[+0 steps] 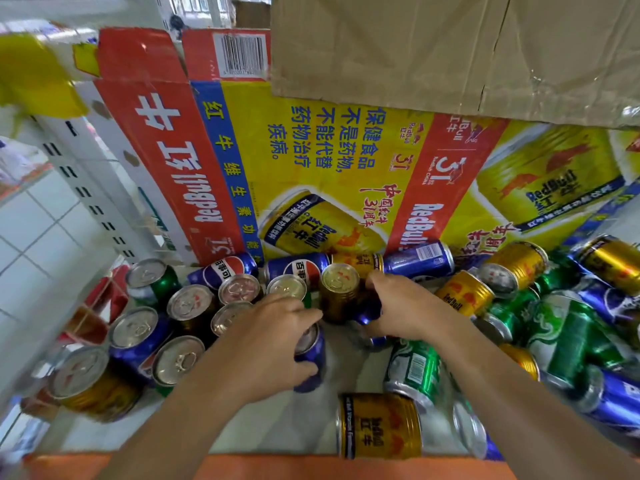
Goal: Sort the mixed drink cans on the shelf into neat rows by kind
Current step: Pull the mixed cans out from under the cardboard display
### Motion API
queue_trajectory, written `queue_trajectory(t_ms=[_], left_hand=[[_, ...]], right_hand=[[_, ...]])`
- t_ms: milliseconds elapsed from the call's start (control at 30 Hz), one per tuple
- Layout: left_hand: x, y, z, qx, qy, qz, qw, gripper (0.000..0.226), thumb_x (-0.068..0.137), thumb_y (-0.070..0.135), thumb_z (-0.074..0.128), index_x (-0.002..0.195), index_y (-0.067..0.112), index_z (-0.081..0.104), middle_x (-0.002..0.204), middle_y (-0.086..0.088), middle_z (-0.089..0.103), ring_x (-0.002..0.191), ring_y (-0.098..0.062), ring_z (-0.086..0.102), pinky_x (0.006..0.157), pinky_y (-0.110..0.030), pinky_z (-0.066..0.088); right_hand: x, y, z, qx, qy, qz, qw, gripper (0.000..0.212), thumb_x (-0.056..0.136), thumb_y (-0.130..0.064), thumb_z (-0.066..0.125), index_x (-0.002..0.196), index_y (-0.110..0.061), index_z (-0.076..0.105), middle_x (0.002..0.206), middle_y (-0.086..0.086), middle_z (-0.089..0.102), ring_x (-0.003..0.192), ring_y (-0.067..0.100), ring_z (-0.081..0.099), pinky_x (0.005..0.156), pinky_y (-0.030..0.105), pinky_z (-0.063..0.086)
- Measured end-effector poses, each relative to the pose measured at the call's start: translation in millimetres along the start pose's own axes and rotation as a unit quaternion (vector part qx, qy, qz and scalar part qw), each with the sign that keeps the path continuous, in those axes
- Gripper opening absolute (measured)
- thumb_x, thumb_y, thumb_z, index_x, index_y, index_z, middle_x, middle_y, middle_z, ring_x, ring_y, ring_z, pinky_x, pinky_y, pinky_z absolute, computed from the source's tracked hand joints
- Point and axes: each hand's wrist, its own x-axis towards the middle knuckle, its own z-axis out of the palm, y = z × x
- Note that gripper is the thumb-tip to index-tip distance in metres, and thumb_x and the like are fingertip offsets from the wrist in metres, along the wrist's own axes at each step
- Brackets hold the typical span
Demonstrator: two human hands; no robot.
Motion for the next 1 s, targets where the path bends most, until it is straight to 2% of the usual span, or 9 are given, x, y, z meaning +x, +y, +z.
queue_trajectory(t_ms=[167, 233, 333, 400, 500, 600, 700, 900, 1000], left_hand=[[-7, -1, 4, 0.055, 0.003, -0.028, 0.998, 0.072, 0.081, 0.050, 0.066, 0.145, 0.037, 0.036, 0.142, 0.011, 0.037, 0.132, -0.011, 0.024, 0.108, -0.035, 0.029], [-10, 6, 9, 0.096, 0.027, 0.002, 0.995, 0.065, 0.062, 0.052, 0.074, 0.124, 0.033, 0.061, 0.124, 0.004, 0.055, 0.119, -0.015, 0.034, 0.093, -0.046, 0.046], [-13, 21, 22, 0.048, 0.070, 0.054, 0.995, 0.052, 0.054, 0.051, 0.071, 0.101, 0.029, 0.070, 0.102, 0.008, 0.062, 0.102, -0.014, 0.047, 0.076, -0.036, 0.054], [-14, 39, 27, 0.026, 0.032, 0.086, 0.995, 0.042, 0.070, 0.047, 0.069, 0.107, 0.028, 0.068, 0.100, 0.010, 0.062, 0.097, -0.013, 0.054, 0.076, -0.031, 0.053], [-13, 55, 36, 0.003, -0.032, 0.060, 0.998, 0.046, 0.091, 0.045, 0.057, 0.133, 0.026, 0.050, 0.126, 0.005, 0.052, 0.120, -0.016, 0.046, 0.092, -0.034, 0.047], [-8, 60, 41, -0.034, -0.135, 0.011, 0.990, 0.072, 0.084, 0.053, 0.065, 0.144, 0.035, 0.031, 0.143, 0.005, 0.040, 0.131, -0.019, 0.041, 0.097, -0.038, 0.042], [-5, 58, 48, -0.049, -0.200, -0.001, 0.978, 0.085, 0.076, 0.052, 0.074, 0.145, 0.037, 0.027, 0.144, 0.003, 0.041, 0.130, -0.020, 0.041, 0.099, -0.039, 0.040], [-4, 61, 46, -0.099, -0.185, -0.008, 0.978, 0.074, 0.077, 0.046, 0.074, 0.140, 0.038, 0.034, 0.131, 0.010, 0.043, 0.122, -0.011, 0.042, 0.089, -0.024, 0.036], [-2, 67, 28, -0.103, -0.135, 0.015, 0.985, 0.070, 0.079, 0.044, 0.071, 0.139, 0.036, 0.036, 0.132, 0.013, 0.039, 0.124, -0.008, 0.037, 0.094, -0.024, 0.038]], right_hand=[[-11, -5, 21, -0.143, -0.002, -0.039, 0.989, 0.082, 0.070, -0.041, 0.078, 0.138, -0.021, 0.035, 0.134, 0.004, 0.038, 0.133, 0.030, 0.029, 0.102, 0.053, 0.039], [-11, -6, 29, -0.162, 0.038, -0.044, 0.985, 0.074, 0.075, -0.038, 0.073, 0.136, -0.020, 0.036, 0.134, 0.005, 0.039, 0.134, 0.034, 0.028, 0.102, 0.055, 0.039], [-10, 1, 26, -0.148, 0.059, -0.081, 0.984, 0.062, 0.076, -0.041, 0.071, 0.129, -0.021, 0.044, 0.127, 0.002, 0.049, 0.126, 0.029, 0.038, 0.095, 0.046, 0.044], [-12, 7, 18, -0.092, 0.069, -0.111, 0.987, 0.058, 0.071, -0.043, 0.074, 0.119, -0.023, 0.051, 0.118, -0.001, 0.055, 0.114, 0.022, 0.049, 0.086, 0.035, 0.045], [-17, 15, 7, 0.071, 0.095, -0.103, 0.988, 0.056, 0.064, -0.047, 0.080, 0.109, -0.024, 0.057, 0.103, -0.004, 0.063, 0.092, 0.015, 0.059, 0.076, 0.029, 0.050], [-22, 21, 10, 0.213, 0.140, -0.088, 0.963, 0.050, 0.064, -0.050, 0.080, 0.104, -0.024, 0.064, 0.095, -0.007, 0.067, 0.084, 0.008, 0.061, 0.074, 0.028, 0.052], [-24, 24, 21, 0.293, 0.149, -0.077, 0.941, 0.040, 0.070, -0.050, 0.076, 0.101, -0.029, 0.063, 0.092, -0.013, 0.068, 0.084, 0.002, 0.062, 0.073, 0.025, 0.052], [-23, 25, 21, 0.315, 0.091, -0.067, 0.942, 0.034, 0.083, -0.047, 0.067, 0.111, -0.032, 0.054, 0.102, -0.015, 0.062, 0.094, 0.000, 0.058, 0.073, 0.020, 0.047], [-24, 25, 20, 0.319, 0.090, -0.068, 0.941, 0.033, 0.083, -0.049, 0.066, 0.110, -0.033, 0.056, 0.101, -0.016, 0.062, 0.093, 0.000, 0.058, 0.073, 0.021, 0.047]])
